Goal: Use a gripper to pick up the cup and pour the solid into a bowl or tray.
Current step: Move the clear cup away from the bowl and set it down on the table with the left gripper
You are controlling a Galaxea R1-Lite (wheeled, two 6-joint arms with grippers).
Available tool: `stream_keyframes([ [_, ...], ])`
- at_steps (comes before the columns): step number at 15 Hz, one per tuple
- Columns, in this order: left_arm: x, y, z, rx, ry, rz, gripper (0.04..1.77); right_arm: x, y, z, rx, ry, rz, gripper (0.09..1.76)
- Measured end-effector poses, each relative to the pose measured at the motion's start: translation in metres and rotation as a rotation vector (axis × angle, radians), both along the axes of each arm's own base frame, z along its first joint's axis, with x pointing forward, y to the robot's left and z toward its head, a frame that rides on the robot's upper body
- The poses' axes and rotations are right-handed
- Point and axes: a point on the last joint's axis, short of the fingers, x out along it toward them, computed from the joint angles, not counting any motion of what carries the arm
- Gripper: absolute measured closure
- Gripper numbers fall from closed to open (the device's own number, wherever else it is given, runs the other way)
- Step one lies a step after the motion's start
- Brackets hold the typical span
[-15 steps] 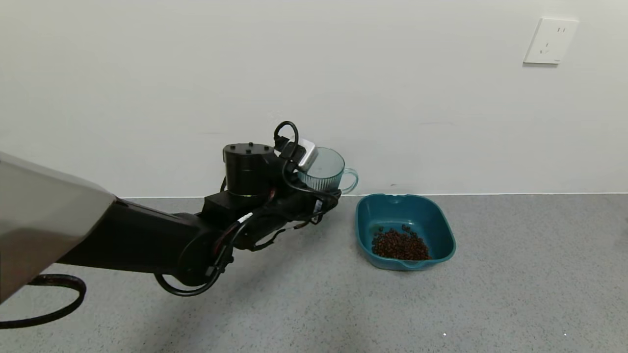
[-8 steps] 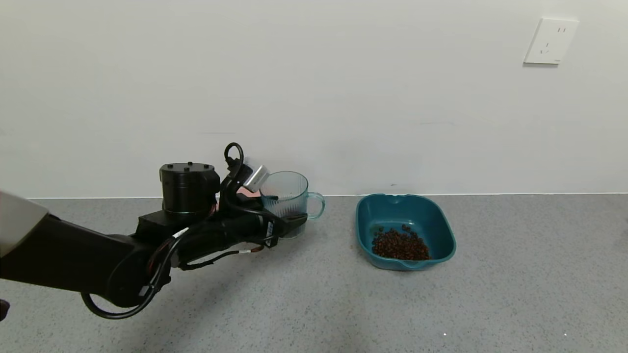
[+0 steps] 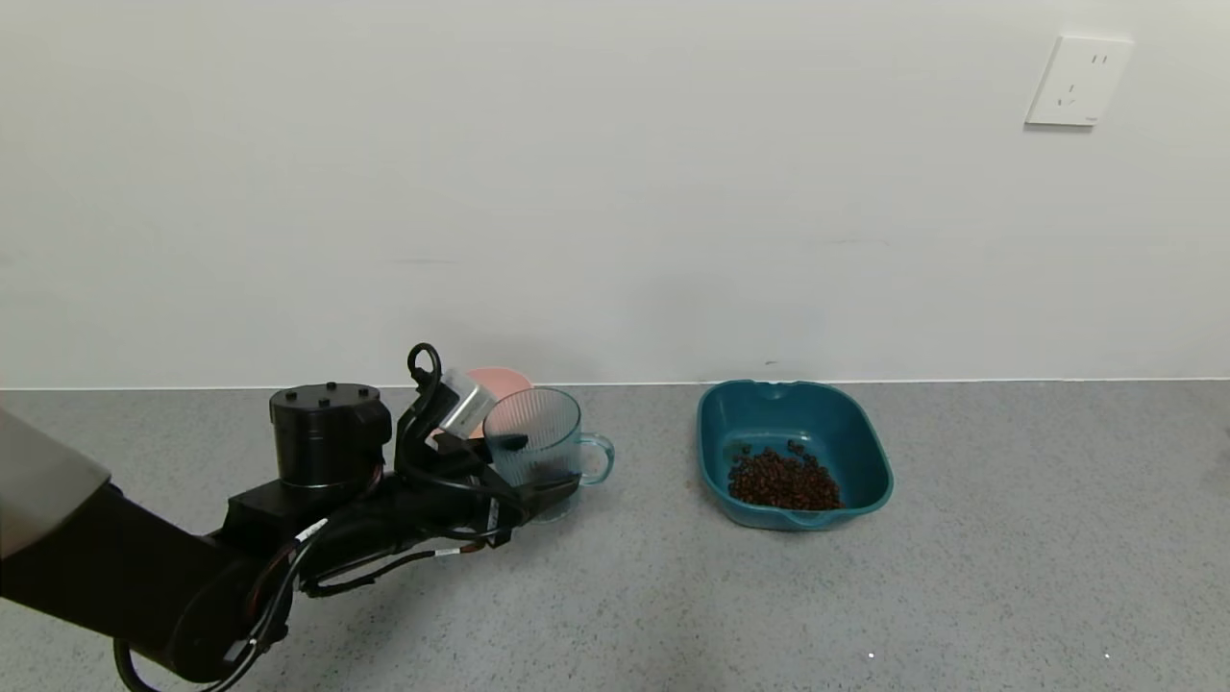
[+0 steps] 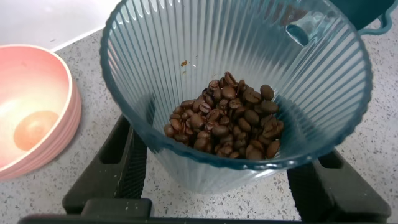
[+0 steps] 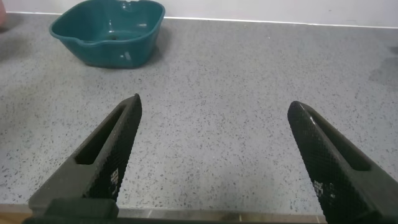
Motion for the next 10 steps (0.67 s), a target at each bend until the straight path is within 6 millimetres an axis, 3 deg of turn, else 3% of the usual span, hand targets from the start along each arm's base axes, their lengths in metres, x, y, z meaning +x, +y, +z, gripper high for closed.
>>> stream_keyframes([
  [10,0.000,-0.002,-0.049,-0.007,-0.012,-0.009,0.53,0.000,0.000,0.000,0.000,0.000,0.000,0.14],
])
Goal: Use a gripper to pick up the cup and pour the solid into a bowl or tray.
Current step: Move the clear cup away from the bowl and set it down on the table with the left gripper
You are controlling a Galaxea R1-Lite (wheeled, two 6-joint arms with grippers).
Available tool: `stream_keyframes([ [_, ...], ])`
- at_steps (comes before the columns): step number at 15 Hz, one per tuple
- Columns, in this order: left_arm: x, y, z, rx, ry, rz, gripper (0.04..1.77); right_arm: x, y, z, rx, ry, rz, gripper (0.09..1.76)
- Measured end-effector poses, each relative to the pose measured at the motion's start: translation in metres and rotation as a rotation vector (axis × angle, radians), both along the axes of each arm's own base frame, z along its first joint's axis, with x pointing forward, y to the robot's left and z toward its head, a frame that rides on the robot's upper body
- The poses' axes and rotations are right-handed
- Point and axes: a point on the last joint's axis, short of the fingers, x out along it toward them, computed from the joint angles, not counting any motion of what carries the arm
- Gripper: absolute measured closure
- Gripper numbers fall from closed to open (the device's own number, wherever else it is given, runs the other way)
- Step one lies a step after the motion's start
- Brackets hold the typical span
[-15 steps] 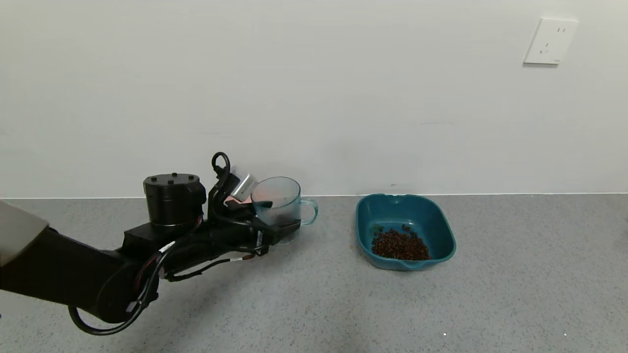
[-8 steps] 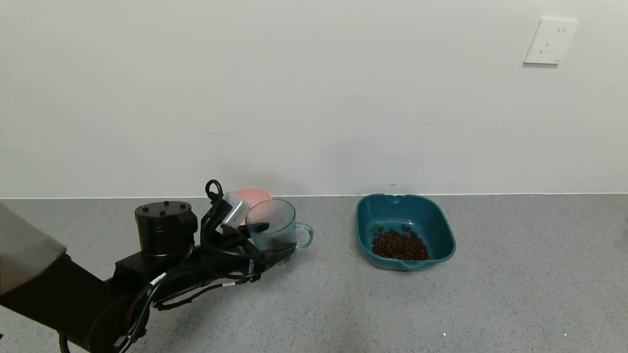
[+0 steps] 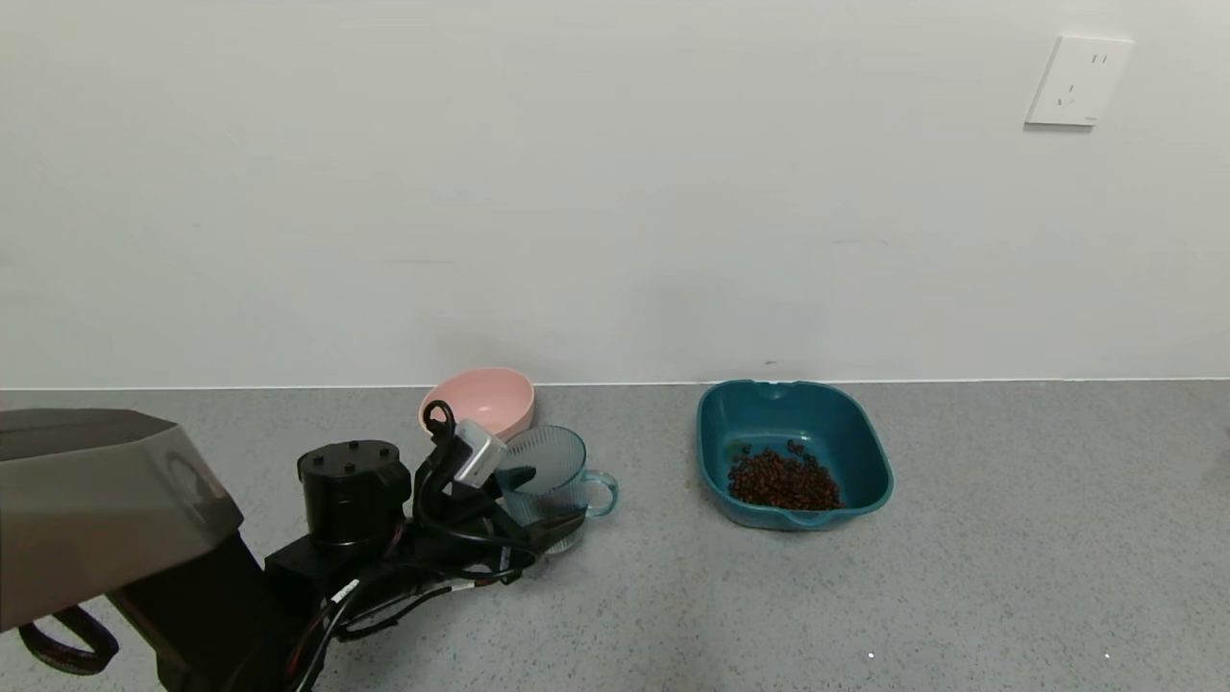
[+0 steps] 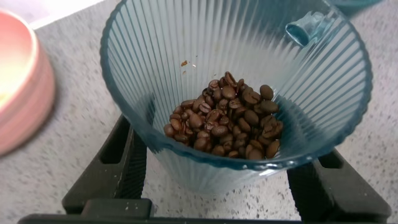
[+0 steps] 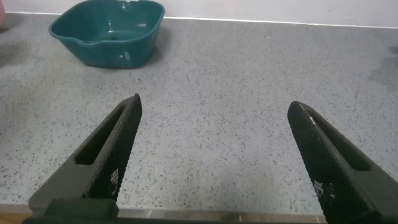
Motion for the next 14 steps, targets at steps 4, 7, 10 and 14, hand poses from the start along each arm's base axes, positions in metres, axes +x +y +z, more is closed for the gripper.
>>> stream_keyframes([
  [4,0.004,-0.002,-0.015,0.018,0.038,0.001,0.53,0.000,0.000,0.000,0.000,0.000,0.000,0.14],
  [7,0.006,-0.002,-0.021,0.023,0.054,0.003,0.53,0.000,0.000,0.000,0.000,0.000,0.000,0.14],
  [10,0.007,-0.003,-0.024,0.025,0.060,0.004,0.53,0.000,0.000,0.000,0.000,0.000,0.001,0.14],
  [14,0.007,-0.002,-0.025,0.026,0.063,0.004,0.34,0.000,0.000,0.000,0.000,0.000,0.000,0.14],
])
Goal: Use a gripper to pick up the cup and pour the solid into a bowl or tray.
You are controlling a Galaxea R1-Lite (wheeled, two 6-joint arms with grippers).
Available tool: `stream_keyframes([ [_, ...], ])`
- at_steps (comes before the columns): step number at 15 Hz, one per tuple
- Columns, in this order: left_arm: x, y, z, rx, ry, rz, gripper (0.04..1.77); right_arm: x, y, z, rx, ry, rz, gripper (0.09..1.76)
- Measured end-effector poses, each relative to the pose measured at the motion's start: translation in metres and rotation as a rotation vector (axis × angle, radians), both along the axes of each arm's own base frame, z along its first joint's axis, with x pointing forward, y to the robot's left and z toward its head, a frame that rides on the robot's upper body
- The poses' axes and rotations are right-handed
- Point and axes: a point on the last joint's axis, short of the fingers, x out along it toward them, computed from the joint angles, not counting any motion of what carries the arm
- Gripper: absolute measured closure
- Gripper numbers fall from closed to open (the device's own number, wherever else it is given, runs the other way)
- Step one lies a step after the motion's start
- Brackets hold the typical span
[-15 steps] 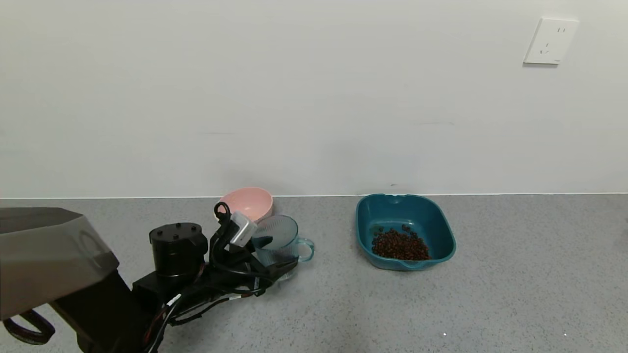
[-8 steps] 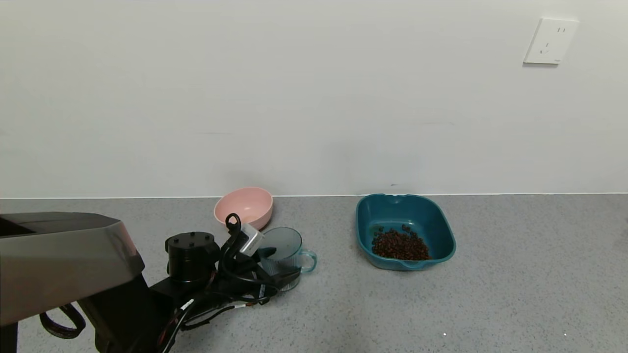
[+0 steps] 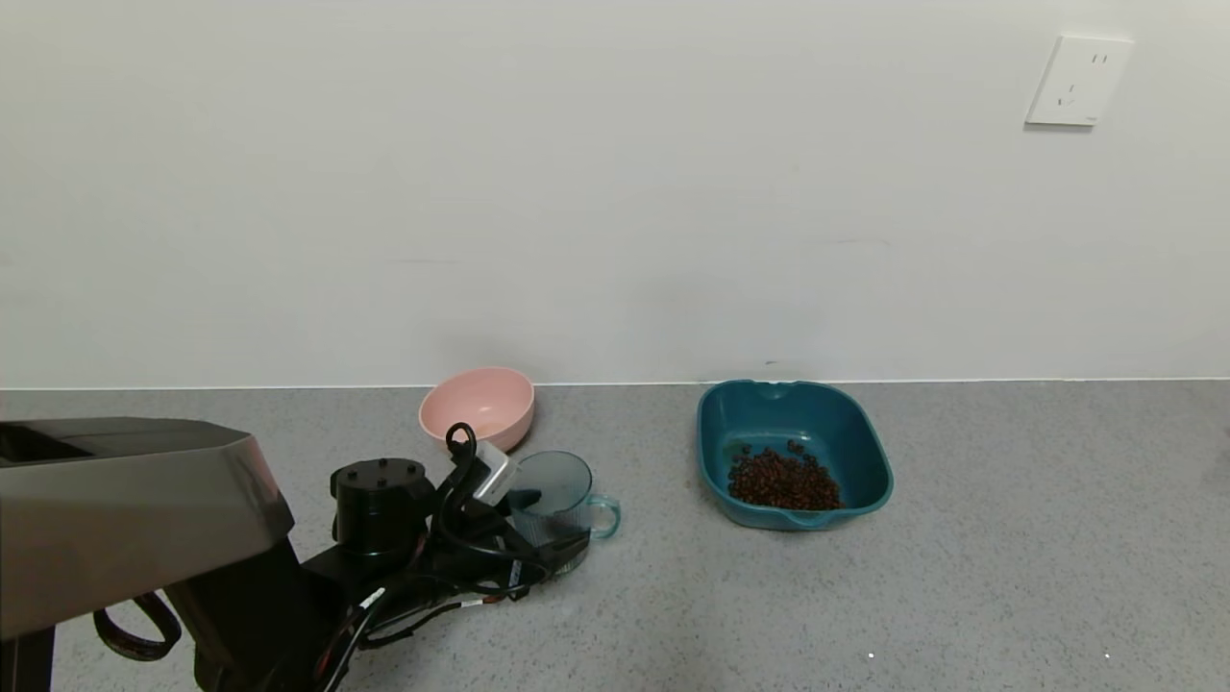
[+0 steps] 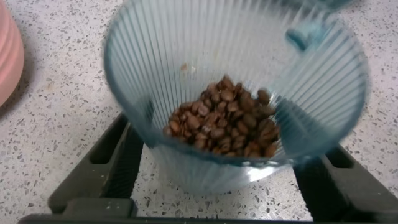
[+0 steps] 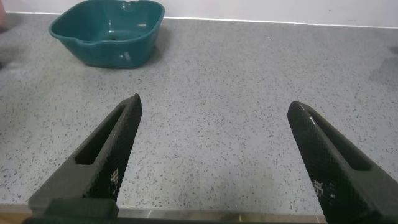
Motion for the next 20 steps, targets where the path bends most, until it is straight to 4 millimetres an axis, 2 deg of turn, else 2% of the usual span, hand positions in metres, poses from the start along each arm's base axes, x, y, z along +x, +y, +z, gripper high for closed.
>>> stream_keyframes([
  [8,-0.002,-0.001,0.003,-0.001,0.003,0.001,0.18,0.000,0.000,0.000,0.000,0.000,0.000,0.14],
  [12,-0.011,0.002,0.015,0.016,0.050,0.002,0.15,0.000,0.000,0.000,0.000,0.000,0.000,0.14],
  [14,-0.018,0.004,0.031,0.023,0.065,0.004,0.14,0.000,0.000,0.000,0.000,0.000,0.000,0.14],
  [17,-0.033,0.009,0.066,0.040,0.087,0.019,0.12,0.000,0.000,0.000,0.000,0.000,0.000,0.14],
  [20,-0.049,0.016,0.120,0.064,0.086,0.068,0.12,0.000,0.000,0.000,0.000,0.000,0.000,0.14],
])
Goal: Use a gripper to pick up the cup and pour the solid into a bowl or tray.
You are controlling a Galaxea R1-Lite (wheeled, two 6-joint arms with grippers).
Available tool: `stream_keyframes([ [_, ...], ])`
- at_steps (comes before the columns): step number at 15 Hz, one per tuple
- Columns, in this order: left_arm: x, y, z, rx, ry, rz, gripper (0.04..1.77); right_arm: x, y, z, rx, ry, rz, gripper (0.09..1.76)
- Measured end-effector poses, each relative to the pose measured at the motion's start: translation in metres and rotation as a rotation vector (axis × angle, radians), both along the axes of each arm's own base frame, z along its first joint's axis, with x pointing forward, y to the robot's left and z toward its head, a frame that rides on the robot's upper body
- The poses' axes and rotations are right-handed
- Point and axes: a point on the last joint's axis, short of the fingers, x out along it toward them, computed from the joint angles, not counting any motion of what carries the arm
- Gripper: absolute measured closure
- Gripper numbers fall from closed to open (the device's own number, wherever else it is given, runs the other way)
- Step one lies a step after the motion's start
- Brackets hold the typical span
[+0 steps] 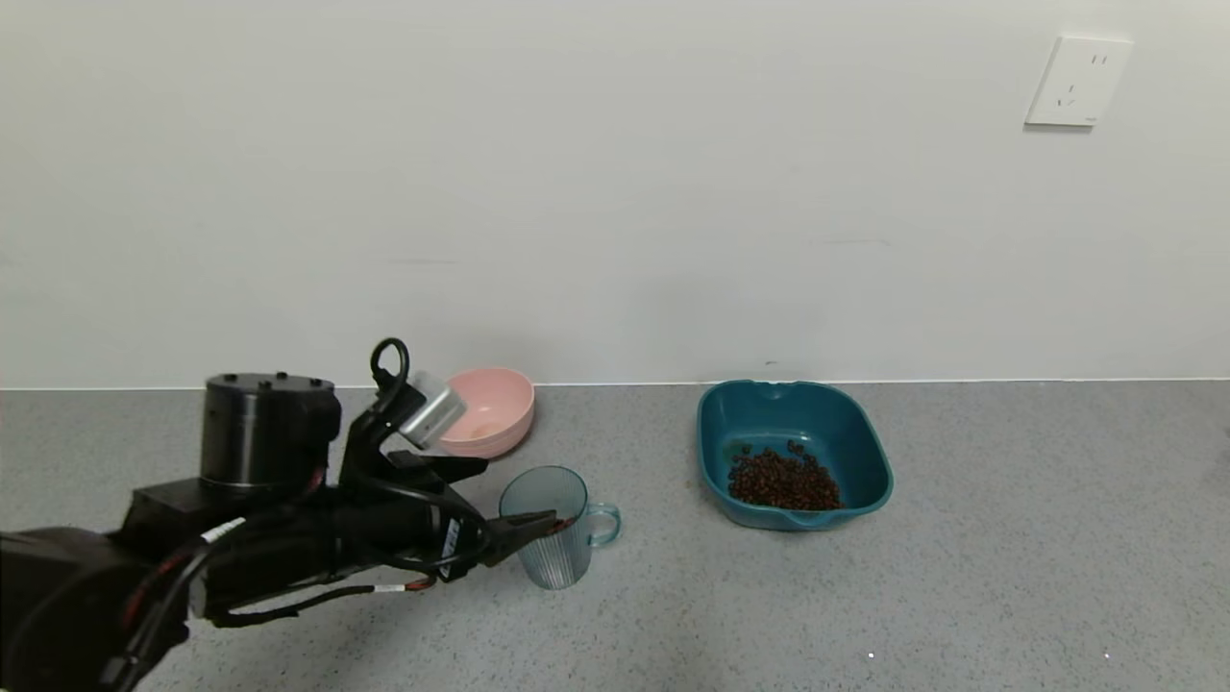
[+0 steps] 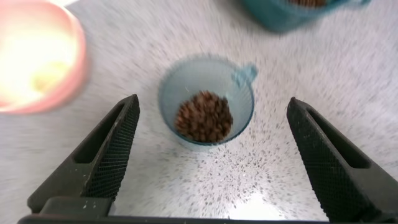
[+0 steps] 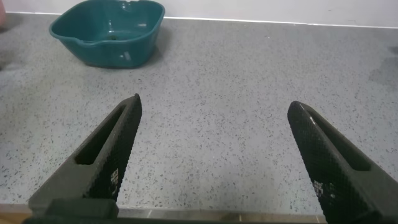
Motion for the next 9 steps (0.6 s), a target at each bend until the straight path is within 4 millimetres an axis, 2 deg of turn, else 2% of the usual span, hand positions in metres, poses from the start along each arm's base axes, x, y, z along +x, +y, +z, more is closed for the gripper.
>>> stream_keyframes([
  [5,-0.041,0.018,0.101,0.044,-0.037,0.114,0.11,0.000,0.000,0.000,0.000,0.000,0.000,0.14],
  [9,-0.078,0.032,0.147,0.094,-0.090,0.243,0.10,0.000,0.000,0.000,0.000,0.000,0.000,0.14],
])
